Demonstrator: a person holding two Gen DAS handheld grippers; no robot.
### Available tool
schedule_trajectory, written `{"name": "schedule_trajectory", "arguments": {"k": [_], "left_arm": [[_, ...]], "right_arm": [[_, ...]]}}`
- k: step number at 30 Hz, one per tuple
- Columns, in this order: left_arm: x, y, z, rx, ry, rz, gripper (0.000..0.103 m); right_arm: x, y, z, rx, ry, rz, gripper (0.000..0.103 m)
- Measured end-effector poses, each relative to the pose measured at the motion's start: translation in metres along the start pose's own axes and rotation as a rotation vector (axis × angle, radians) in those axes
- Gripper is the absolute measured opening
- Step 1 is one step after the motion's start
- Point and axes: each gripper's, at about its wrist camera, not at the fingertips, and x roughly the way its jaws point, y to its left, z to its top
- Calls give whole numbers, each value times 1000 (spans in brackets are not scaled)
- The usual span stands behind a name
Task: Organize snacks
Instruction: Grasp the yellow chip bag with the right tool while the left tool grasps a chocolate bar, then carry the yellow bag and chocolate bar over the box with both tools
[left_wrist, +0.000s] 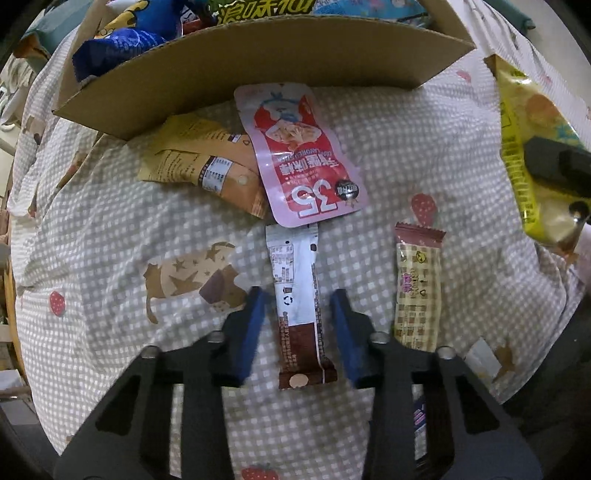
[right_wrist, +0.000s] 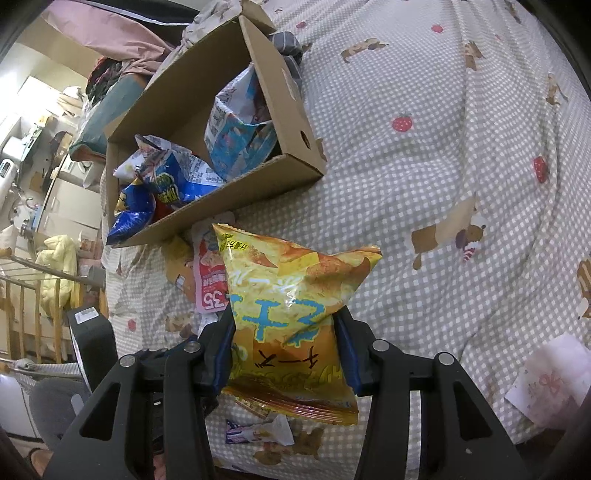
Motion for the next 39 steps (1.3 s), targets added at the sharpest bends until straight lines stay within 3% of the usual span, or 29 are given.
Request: {"name": "schedule_trajectory", "arguments": {"k": [1,11,21,33,39], "left_arm": [[-1,0,-1,-1,0,11,14],[-18,20,-23,-30,3,-1,14],[-52,67,-51,-99,-21,77,14],[-138,93,-36,-190,-210,166,14],[-156,107,2,-220,-302,180,14]], "right_arm": [[-1,-1,0,1,-2,-2,49],[-6,10,2,-19,-21,19,49],[4,27,5,-38,-5,52,50],[-26,42,2,-115,-100,139,50],[-48,52,7,-127,-186,194,50]]}}
